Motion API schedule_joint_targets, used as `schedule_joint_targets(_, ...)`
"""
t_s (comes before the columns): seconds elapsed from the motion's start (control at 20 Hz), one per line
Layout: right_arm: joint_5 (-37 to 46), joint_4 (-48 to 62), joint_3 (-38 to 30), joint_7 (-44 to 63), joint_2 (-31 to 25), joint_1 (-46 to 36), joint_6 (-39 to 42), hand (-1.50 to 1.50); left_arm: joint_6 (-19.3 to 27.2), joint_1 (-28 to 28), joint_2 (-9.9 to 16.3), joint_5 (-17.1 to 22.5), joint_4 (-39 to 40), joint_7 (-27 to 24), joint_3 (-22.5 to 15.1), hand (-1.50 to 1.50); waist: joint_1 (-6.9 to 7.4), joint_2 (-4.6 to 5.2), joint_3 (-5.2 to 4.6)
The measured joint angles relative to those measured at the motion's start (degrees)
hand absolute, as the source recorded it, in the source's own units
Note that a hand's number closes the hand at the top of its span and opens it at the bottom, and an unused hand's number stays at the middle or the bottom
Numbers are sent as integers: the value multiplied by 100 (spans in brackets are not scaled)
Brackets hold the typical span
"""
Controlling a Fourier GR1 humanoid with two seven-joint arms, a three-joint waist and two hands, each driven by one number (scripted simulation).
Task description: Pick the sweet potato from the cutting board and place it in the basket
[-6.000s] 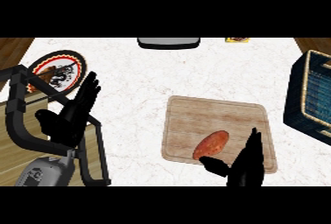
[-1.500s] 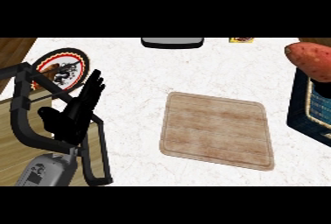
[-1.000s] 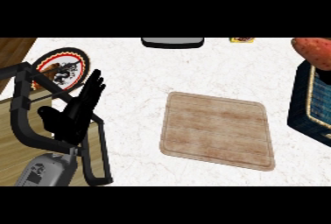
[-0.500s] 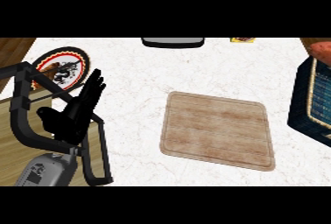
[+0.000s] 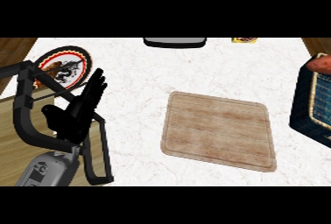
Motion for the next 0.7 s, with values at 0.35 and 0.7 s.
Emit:
schedule_joint_targets(0.35, 474, 849, 135, -202, 214, -529, -49, 150, -27, 25, -10, 47, 19, -65, 29, 0, -20, -19, 4)
schedule_joint_targets(0.7, 798, 1719, 414, -212, 288, -958, 624, 150, 7, -24, -22, 27, 30, -16, -1, 0, 20, -4, 4)
